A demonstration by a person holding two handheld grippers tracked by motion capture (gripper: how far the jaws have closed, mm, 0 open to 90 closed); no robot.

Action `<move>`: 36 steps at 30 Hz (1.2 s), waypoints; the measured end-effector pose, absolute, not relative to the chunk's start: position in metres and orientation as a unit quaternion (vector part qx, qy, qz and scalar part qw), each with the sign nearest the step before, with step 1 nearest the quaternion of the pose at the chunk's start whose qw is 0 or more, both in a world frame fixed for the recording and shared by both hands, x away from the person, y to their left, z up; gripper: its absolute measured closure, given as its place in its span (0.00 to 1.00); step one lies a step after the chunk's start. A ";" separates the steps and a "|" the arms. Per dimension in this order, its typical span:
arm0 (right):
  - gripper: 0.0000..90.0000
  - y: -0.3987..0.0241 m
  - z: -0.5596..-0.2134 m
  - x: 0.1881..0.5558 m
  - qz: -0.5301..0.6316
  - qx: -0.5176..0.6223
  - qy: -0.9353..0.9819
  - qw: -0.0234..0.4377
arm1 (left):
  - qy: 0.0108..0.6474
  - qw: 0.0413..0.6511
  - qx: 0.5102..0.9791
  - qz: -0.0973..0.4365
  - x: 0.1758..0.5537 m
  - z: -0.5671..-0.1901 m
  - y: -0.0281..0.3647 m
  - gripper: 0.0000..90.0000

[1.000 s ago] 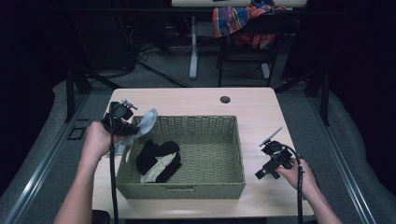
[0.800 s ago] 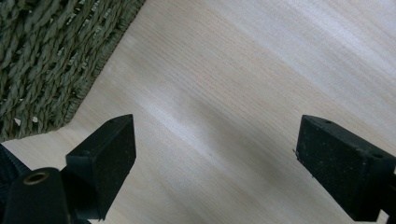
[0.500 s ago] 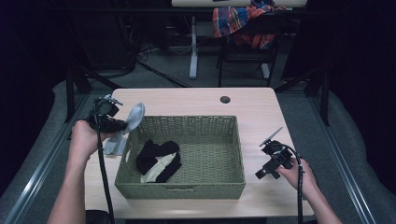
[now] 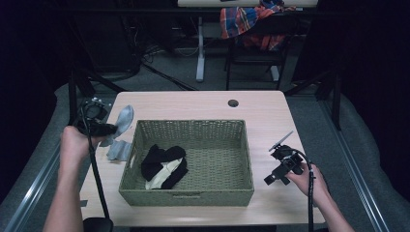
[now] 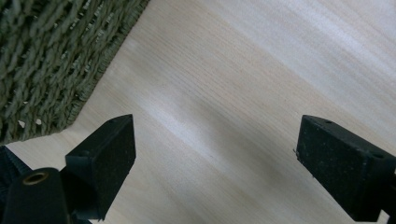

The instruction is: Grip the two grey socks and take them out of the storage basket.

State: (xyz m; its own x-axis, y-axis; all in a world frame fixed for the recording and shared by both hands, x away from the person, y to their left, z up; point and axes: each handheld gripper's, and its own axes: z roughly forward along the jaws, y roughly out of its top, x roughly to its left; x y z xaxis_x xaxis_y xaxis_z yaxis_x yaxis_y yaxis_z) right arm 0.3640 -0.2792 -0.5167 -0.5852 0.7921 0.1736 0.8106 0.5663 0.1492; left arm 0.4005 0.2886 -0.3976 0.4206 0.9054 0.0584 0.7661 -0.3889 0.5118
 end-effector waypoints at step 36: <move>0.13 -0.278 -0.518 0.361 -0.127 -0.470 -0.873 0.032 | 0.586 0.155 0.787 0.119 0.429 -0.486 0.327 0.95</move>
